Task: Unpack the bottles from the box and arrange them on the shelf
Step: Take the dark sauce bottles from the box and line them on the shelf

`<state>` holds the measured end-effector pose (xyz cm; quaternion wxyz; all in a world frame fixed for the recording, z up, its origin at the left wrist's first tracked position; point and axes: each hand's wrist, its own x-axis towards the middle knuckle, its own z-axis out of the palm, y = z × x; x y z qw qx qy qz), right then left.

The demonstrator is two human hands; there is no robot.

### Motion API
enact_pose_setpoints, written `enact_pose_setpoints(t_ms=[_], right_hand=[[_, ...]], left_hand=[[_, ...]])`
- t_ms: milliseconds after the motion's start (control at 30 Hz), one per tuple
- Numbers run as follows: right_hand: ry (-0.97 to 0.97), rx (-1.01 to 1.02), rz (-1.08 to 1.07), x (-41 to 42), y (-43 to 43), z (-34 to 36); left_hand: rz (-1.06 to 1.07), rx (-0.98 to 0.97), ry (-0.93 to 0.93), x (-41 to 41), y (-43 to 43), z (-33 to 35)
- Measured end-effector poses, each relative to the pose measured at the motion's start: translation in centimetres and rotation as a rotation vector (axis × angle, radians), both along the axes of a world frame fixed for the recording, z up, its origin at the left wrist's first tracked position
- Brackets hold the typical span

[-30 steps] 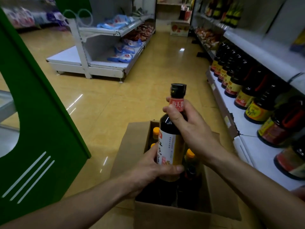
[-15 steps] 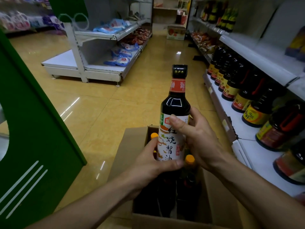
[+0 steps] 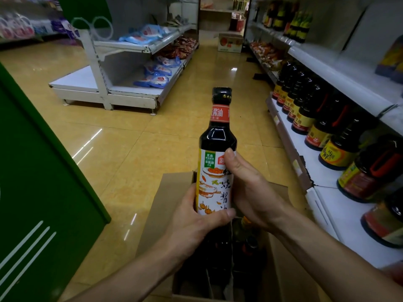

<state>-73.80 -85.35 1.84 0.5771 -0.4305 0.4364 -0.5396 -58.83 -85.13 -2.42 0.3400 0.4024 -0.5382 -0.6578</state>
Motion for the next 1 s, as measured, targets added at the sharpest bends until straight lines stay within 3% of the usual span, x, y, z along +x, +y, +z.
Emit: enact_pose_setpoints(t_ms=[133, 367, 633, 800, 1000], right_hand=[[-0.051, -0.003, -0.094, 0.8, -0.3, -0.6], [-0.046, 0.073, -0.149, 1.8, 1.2, 1.3], [0.042, 0.343, -0.039, 0.8, 5.8, 7.2], [0.065, 0.451, -0.014, 0.0, 8.5, 14.3], [-0.003, 0.437, -0.085, -1.0, 9.1, 27.6]], left_hand=[[0.104, -0.031, -0.052, -0.5, 0.4, 0.6], [0.061, 0.110, -0.064, 0.3, 1.2, 2.8], [-0.022, 0.322, -0.086, 1.3, 6.3, 8.4], [-0.096, 0.366, -0.102, 2.0, 8.5, 15.3], [-0.176, 0.343, -0.107, 1.2, 8.0, 27.7]])
